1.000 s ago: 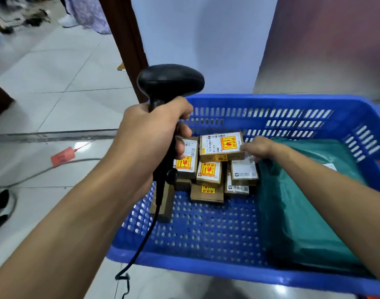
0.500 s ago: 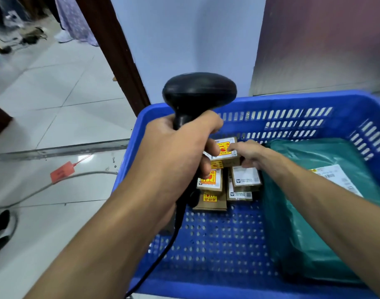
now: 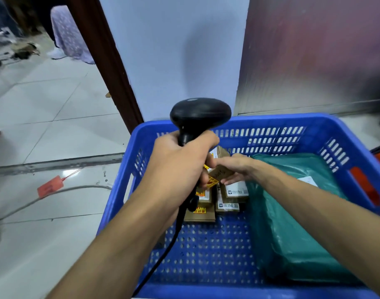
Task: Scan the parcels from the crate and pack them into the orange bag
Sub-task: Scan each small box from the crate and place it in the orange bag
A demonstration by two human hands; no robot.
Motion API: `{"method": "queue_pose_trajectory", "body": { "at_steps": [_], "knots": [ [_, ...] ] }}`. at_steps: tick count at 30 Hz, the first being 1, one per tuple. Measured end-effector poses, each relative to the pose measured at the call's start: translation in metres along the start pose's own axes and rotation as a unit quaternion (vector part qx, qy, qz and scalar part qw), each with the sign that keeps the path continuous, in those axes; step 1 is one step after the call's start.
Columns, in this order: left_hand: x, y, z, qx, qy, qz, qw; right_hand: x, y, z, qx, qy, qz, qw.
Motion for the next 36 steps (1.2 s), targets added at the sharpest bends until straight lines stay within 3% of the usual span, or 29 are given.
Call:
{"method": "queue_pose_trajectory", "body": {
  "at_steps": [5, 12, 18, 22, 31, 36],
  "knots": [
    [0.009, 0.013, 0.005, 0.016, 0.006, -0.028, 0.999, 0.049, -0.028, -0.026, 0.013, -0.05, 0.009, 0.999],
    [0.03, 0.013, 0.017, 0.02, 0.044, -0.046, 0.998, 0.176, -0.068, -0.039, -0.096, -0.11, 0.069, 0.987],
    [0.057, 0.006, 0.032, 0.022, 0.072, -0.061, 0.995, 0.281, -0.108, -0.025, -0.211, -0.171, 0.11, 0.956],
    [0.084, 0.004, 0.043, 0.027, 0.092, -0.071, 0.993, 0.342, -0.113, -0.024, -0.213, -0.211, 0.127, 0.945],
    [0.153, 0.032, 0.041, 0.155, 0.055, -0.149, 0.975, 0.387, -0.125, -0.028, -0.22, -0.259, 0.191, 0.921],
    [0.157, 0.032, 0.041, 0.115, 0.051, -0.091, 0.988, 0.373, -0.122, -0.008, -0.227, -0.246, 0.211, 0.918]
  ]
}}
Point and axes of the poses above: each hand's wrist, its own x-axis away from the middle knuckle, its own y-axis out of the palm, z = x × y, the point moved 10 cm from there along -x, towards the middle knuckle
